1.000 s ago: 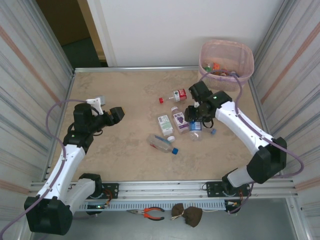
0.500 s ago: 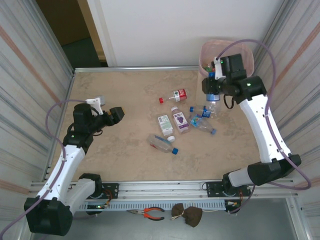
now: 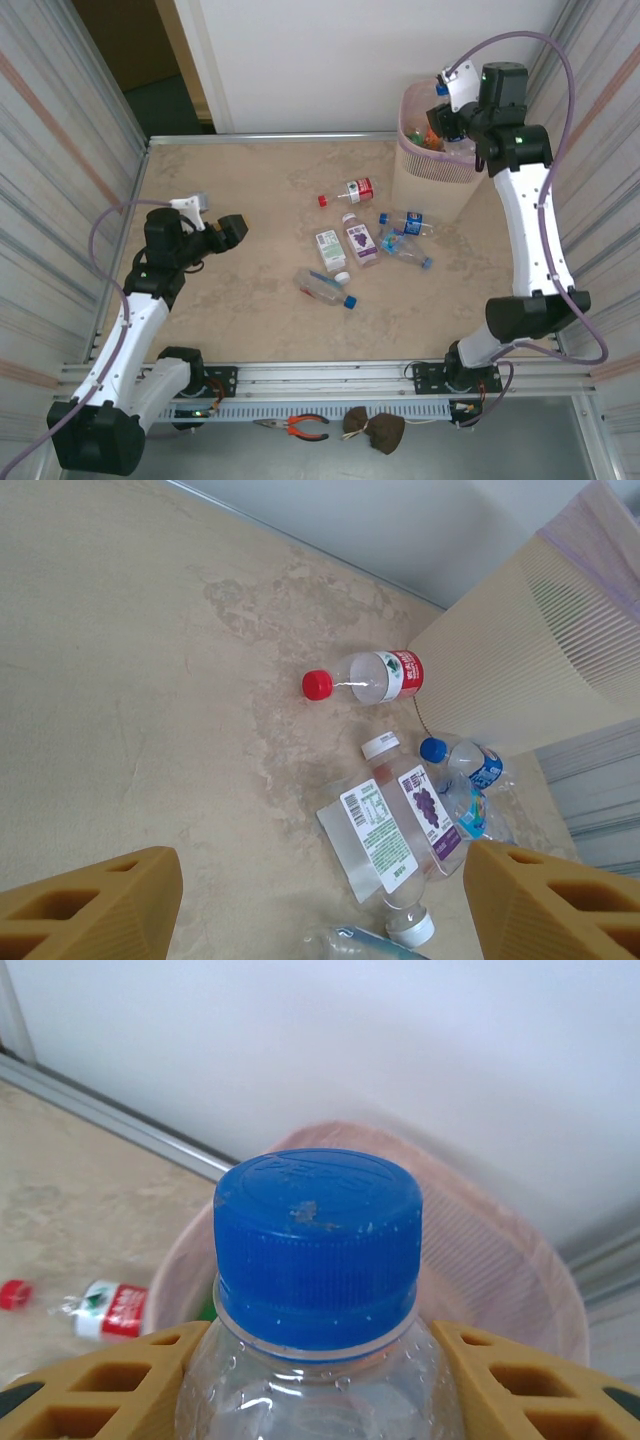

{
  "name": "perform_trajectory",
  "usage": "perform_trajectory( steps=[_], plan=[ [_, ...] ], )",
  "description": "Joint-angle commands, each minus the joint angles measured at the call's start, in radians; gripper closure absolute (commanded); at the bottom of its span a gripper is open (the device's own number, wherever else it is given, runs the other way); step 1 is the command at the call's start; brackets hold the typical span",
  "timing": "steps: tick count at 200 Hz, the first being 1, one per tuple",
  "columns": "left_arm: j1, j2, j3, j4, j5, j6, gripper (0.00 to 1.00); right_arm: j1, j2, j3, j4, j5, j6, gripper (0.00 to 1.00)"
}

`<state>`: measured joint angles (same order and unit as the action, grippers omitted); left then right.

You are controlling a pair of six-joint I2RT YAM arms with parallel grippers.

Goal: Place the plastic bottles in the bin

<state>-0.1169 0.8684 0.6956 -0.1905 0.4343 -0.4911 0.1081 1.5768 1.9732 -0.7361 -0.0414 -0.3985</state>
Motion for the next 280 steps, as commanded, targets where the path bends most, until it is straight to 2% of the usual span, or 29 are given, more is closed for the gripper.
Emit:
perform_trajectory(
  steps=[1,50,114,168,233,280],
  plan=[
    [0.007,-0.002,0.04,0.004,0.005,0.003,0.26,-0.031,0.055,0.02,0.134,-0.063,-0.192,0.55],
    [0.007,0.045,0.039,0.048,0.029,-0.027,0.26,-0.094,0.187,0.08,0.168,-0.181,-0.448,0.54],
    [0.007,0.119,0.073,0.068,0.047,-0.029,0.26,-0.166,0.34,0.149,0.235,-0.262,-0.581,0.54],
    [0.006,0.126,0.08,0.053,0.048,-0.035,0.27,-0.205,0.458,0.211,0.241,-0.314,-0.635,0.54],
    [0.007,0.068,0.052,0.012,0.016,-0.038,0.27,-0.231,0.525,0.12,0.271,-0.307,-0.675,0.53],
    [0.007,0.06,0.049,0.002,0.016,-0.041,0.27,-0.24,0.571,0.074,0.262,-0.305,-0.677,0.4]
  ],
)
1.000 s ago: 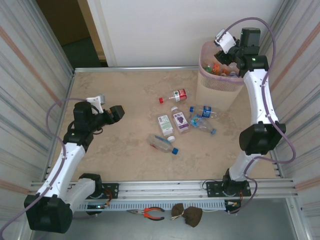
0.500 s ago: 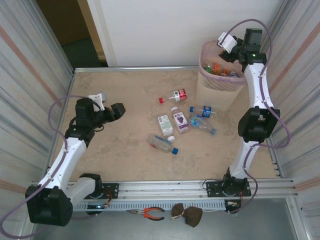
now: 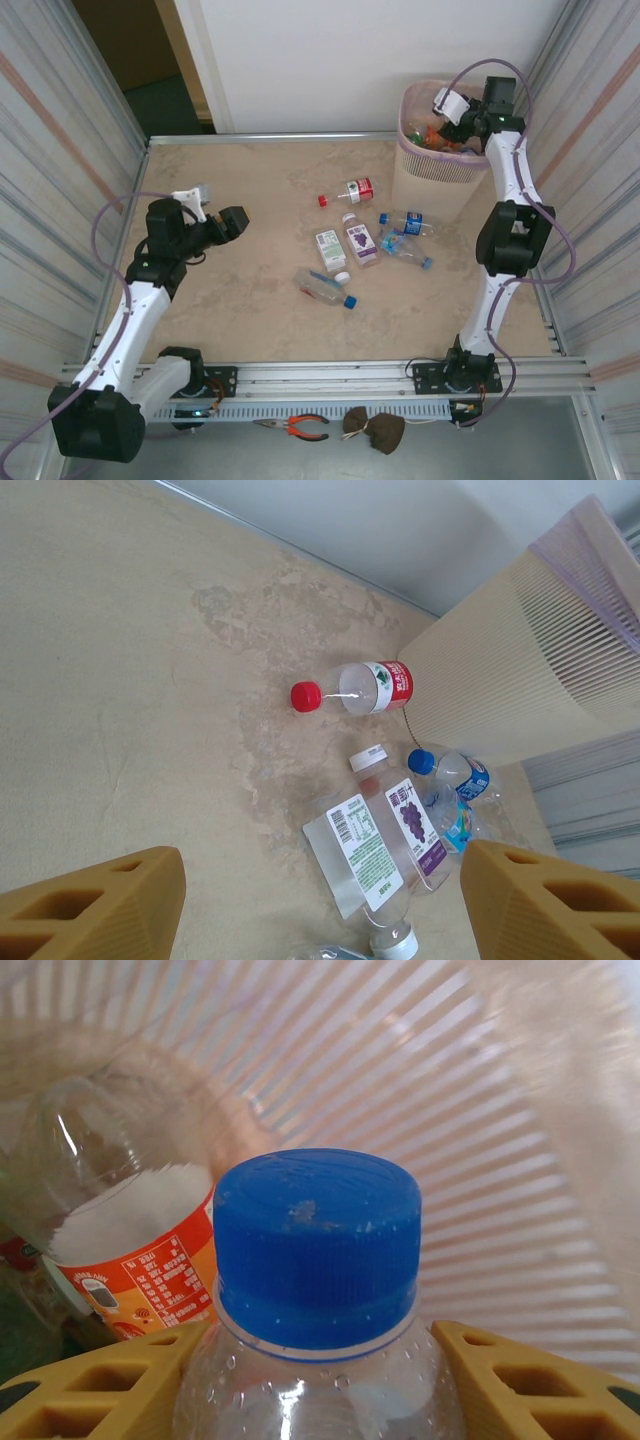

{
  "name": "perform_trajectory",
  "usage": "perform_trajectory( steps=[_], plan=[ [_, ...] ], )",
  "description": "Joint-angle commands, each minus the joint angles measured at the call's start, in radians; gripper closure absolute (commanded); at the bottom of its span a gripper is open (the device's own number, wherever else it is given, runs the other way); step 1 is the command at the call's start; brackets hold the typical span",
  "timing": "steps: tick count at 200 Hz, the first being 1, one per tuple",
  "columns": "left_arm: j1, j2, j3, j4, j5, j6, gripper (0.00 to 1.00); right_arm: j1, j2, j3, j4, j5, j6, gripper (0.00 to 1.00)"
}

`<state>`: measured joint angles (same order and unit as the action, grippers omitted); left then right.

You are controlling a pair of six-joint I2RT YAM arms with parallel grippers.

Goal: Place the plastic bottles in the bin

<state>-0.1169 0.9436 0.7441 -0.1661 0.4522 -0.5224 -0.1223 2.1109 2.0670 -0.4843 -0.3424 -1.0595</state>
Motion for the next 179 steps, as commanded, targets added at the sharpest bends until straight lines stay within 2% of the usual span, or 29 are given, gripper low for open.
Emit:
perform_trajectory(
  steps=[1,47,75,142,179],
  plan=[
    [0.007,-0.016,0.002,-0.023,-0.002,-0.009,0.27,-0.01,0.037,-0.02,0.01,-0.004,-0.017,0.4],
    [0.007,-0.006,0.021,-0.025,0.006,-0.008,0.27,-0.008,0.028,-0.003,0.019,-0.004,0.009,0.19],
    [0.008,-0.008,0.036,-0.028,0.008,-0.007,0.27,-0.004,-0.01,0.017,0.004,-0.016,0.026,0.12],
    [0.007,-0.008,0.059,-0.034,0.044,0.006,0.27,0.01,-0.129,0.059,-0.121,-0.059,0.046,0.06],
    [0.001,0.004,0.057,-0.03,0.064,-0.01,0.29,0.028,-0.209,0.041,-0.173,-0.033,0.11,0.06]
  ],
)
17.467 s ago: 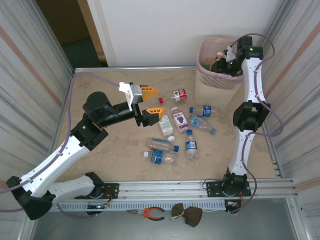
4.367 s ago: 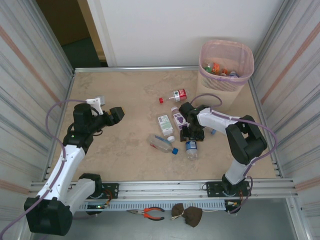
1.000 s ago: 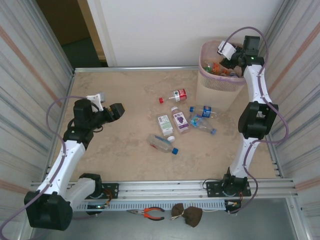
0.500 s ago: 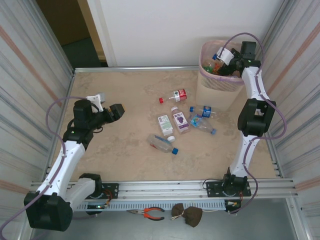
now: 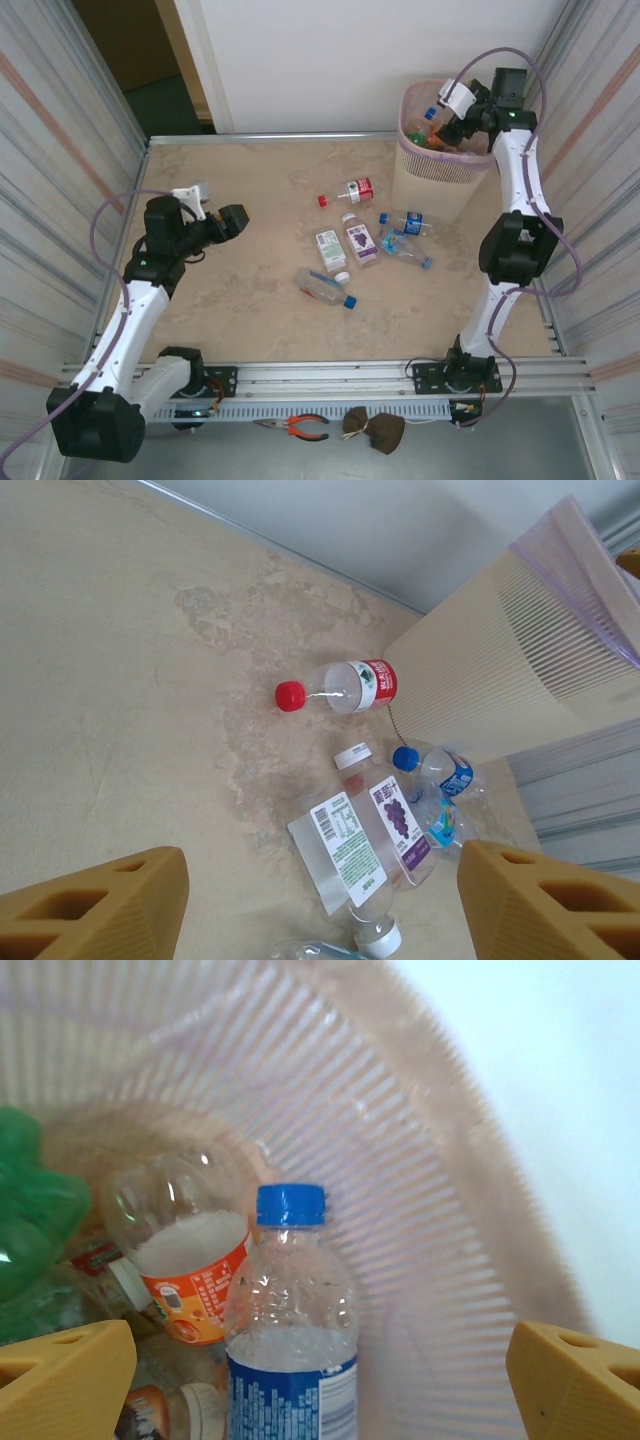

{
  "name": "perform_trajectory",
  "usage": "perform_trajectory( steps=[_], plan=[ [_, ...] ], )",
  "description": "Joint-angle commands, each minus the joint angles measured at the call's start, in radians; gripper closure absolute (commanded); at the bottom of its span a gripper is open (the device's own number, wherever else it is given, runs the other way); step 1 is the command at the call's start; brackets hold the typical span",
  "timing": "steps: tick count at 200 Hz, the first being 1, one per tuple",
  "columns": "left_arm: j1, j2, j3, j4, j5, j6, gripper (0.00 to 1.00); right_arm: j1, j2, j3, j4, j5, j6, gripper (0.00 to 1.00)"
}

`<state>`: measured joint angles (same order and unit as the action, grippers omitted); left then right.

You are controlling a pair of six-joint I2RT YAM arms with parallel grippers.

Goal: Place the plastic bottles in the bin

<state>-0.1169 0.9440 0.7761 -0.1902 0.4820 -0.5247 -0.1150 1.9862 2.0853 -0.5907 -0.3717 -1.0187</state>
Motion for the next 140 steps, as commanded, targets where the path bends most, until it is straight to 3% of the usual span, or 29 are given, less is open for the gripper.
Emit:
perform_trajectory(
  steps=[1,26,66,108,140],
  plan=[
    [0.001,0.004,0.025,-0.006,0.033,-0.007,0.3,0.022,-0.086,0.023,-0.068,-0.001,0.071,0.06],
    [-0.038,0.007,0.031,-0.029,-0.012,-0.014,0.32,0.056,-0.148,-0.011,-0.081,0.061,0.176,0.05],
    [-0.181,0.036,0.059,-0.109,-0.166,-0.054,0.34,0.089,-0.325,-0.191,0.026,0.103,0.407,0.06],
    [-0.362,0.085,0.098,-0.231,-0.397,-0.179,0.35,0.094,-0.548,-0.459,0.165,0.078,0.617,0.06],
    [-0.499,0.174,0.163,-0.347,-0.591,-0.335,0.35,0.108,-0.662,-0.564,0.177,0.07,0.676,0.06]
  ],
)
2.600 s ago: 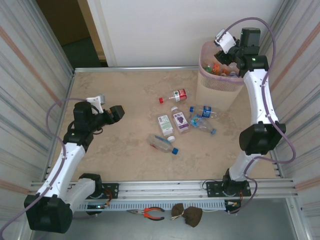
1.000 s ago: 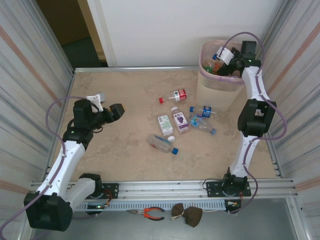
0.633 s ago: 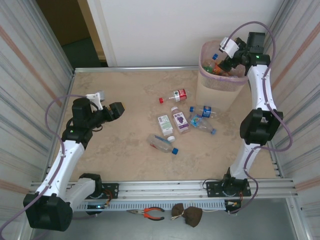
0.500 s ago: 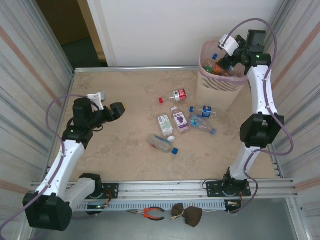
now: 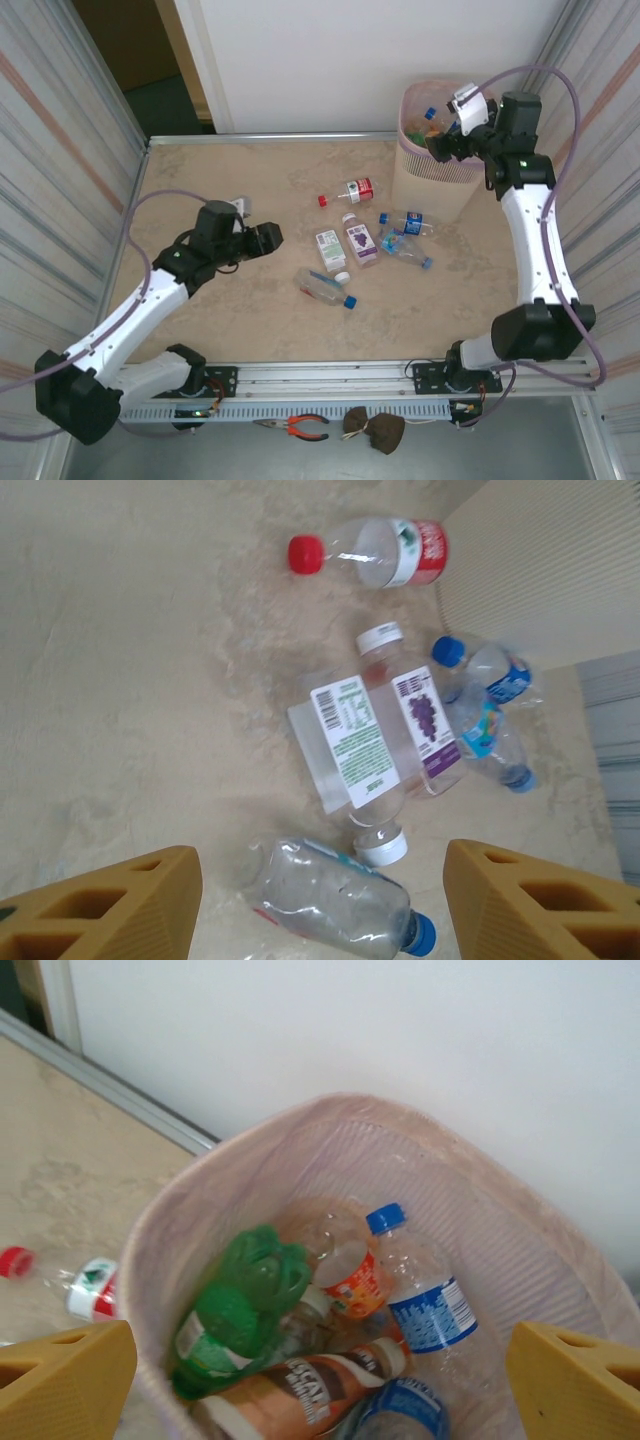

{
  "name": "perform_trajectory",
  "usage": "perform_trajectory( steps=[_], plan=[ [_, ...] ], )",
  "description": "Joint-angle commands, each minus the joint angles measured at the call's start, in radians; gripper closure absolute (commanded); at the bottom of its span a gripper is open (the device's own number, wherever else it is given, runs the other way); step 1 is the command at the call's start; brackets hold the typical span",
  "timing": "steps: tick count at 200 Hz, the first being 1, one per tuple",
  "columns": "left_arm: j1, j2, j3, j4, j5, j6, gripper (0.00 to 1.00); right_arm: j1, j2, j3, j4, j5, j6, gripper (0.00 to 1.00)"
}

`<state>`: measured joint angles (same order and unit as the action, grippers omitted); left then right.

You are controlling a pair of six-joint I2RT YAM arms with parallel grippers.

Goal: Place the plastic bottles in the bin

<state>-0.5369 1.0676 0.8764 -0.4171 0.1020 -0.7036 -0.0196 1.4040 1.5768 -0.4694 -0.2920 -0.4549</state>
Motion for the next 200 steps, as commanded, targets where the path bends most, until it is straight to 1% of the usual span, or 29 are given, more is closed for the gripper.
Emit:
perform_trajectory(
  steps=[1,19,33,54,73,100,127,151,168,200],
  plan=[
    [-0.084,0.053,0.064,-0.124,-0.219,-0.167,0.35,0.012,-0.083,-0.057,0.056,-0.008,0.113,0.07],
    [-0.156,0.114,0.095,-0.168,-0.314,-0.287,0.34,0.021,-0.137,-0.105,0.07,0.006,0.135,0.06],
    [-0.193,0.17,0.122,-0.197,-0.339,-0.364,0.34,0.028,-0.177,-0.136,0.082,0.025,0.15,0.07],
    [-0.222,0.243,0.15,-0.222,-0.328,-0.466,0.33,0.041,-0.227,-0.174,0.104,0.05,0.173,0.07],
    [-0.241,0.291,0.141,-0.221,-0.316,-0.582,0.3,0.053,-0.257,-0.199,0.12,0.04,0.175,0.07],
    [-0.25,0.352,0.112,-0.19,-0.253,-0.733,0.28,0.059,-0.269,-0.198,0.112,0.039,0.168,0.07],
    [-0.268,0.418,0.124,-0.186,-0.21,-0.818,0.25,0.066,-0.271,-0.202,0.114,0.036,0.161,0.06],
    [-0.28,0.468,0.149,-0.204,-0.196,-0.862,0.22,0.074,-0.276,-0.203,0.11,0.033,0.153,0.06],
    [-0.285,0.502,0.167,-0.197,-0.178,-0.878,0.21,0.084,-0.281,-0.199,0.1,0.022,0.136,0.06],
    [-0.294,0.578,0.203,-0.144,-0.125,-0.89,0.17,0.11,-0.29,-0.194,0.078,0.049,0.093,0.05]
  ],
)
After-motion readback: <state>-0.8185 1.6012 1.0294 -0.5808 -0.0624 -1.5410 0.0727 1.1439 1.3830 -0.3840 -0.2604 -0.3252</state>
